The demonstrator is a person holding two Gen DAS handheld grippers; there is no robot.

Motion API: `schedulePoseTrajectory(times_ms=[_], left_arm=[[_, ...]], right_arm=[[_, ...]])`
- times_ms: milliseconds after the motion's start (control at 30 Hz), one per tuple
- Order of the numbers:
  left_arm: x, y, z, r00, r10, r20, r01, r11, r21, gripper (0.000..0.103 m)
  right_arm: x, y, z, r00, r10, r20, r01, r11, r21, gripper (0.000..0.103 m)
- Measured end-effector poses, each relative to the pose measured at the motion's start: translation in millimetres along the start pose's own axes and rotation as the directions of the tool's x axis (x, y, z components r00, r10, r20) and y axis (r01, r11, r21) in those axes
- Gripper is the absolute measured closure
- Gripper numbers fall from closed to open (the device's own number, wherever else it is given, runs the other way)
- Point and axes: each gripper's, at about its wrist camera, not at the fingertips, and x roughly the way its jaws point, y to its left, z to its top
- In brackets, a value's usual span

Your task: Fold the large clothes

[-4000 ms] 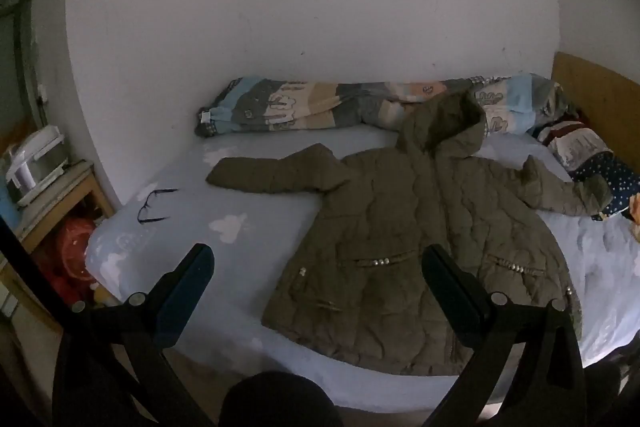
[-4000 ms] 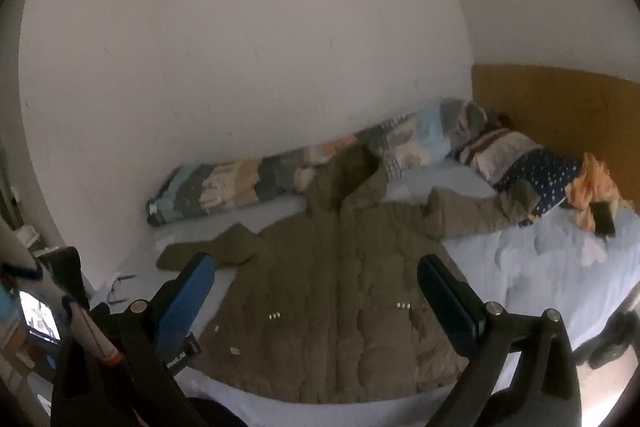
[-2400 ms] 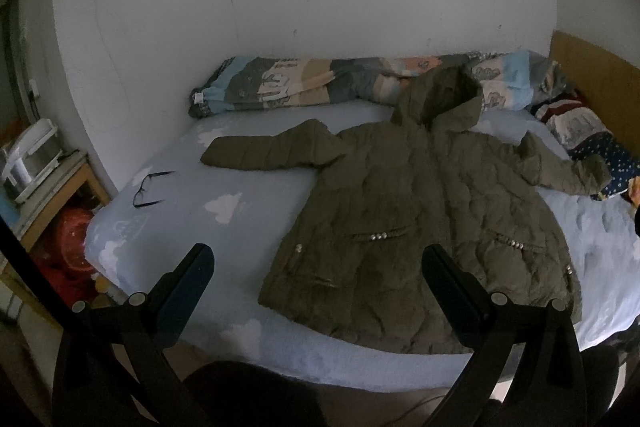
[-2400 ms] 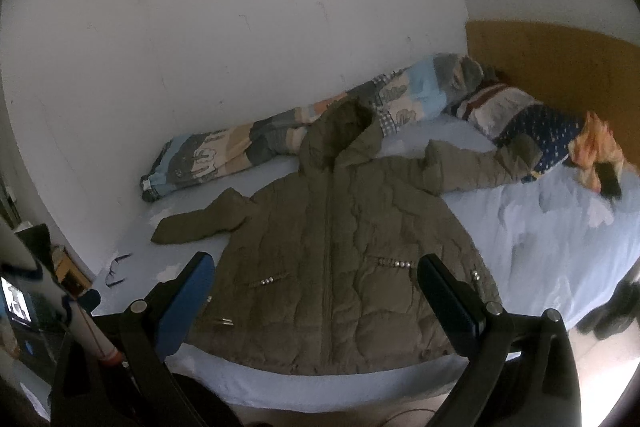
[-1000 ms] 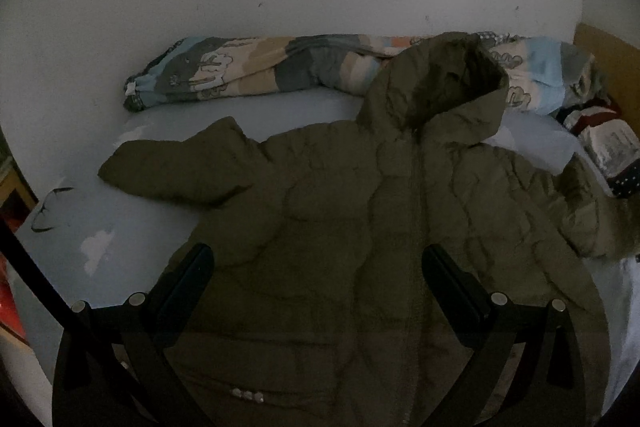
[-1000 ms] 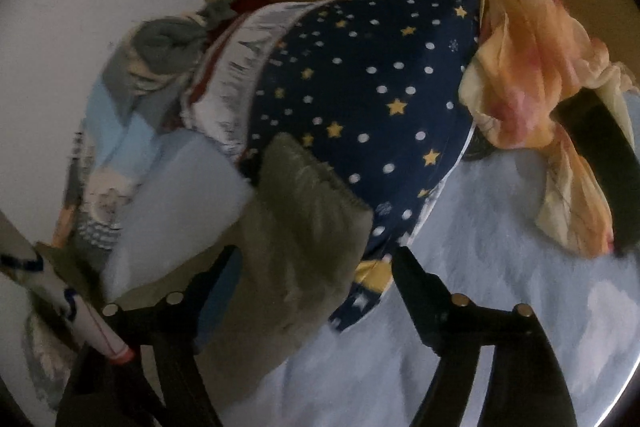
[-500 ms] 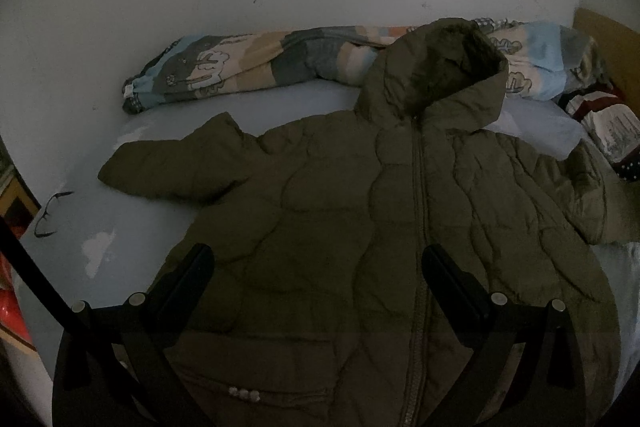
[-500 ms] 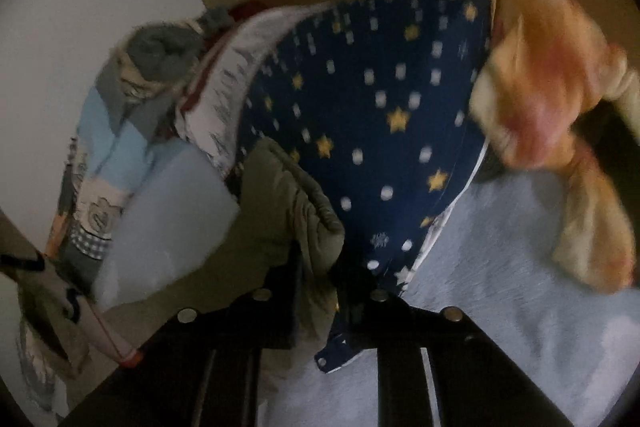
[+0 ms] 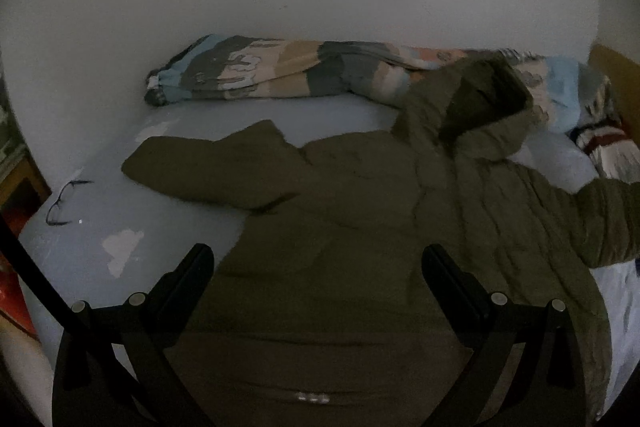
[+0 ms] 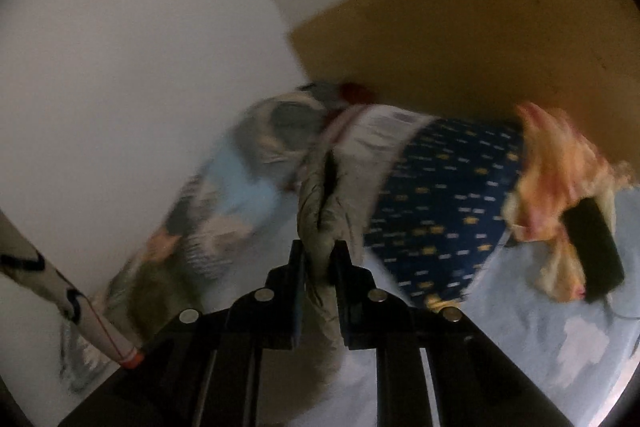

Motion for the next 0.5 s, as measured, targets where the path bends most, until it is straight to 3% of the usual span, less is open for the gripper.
schedulePoseTrajectory(times_ms=[67,233,367,500], left_arm=[[-1,13,3,1.000,-0.002,0.006,0.002,1.000,-0.018,0.000],[2,43,8,1.000,0.007,-0.012,-0.008,0.998,-0.058,0.000],[7,60,11,0.999,0.021,-0.043,-0.026,0.993,-0.118,0.000],[13,64,8,0.995,-0.018,-0.103,0.001,0.987,-0.161,0.000]], right_arm=[[-10,35,1,0.999,0.037,-0.001,-0.037,0.998,-0.040,0.088],[-43,126,-33,0.992,0.124,-0.025,-0.126,0.987,-0.097,0.088],[-58,205,-71,0.982,0.178,-0.068,-0.186,0.969,-0.162,0.088],[-60,273,-126,0.967,0.222,-0.128,-0.247,0.939,-0.239,0.088]])
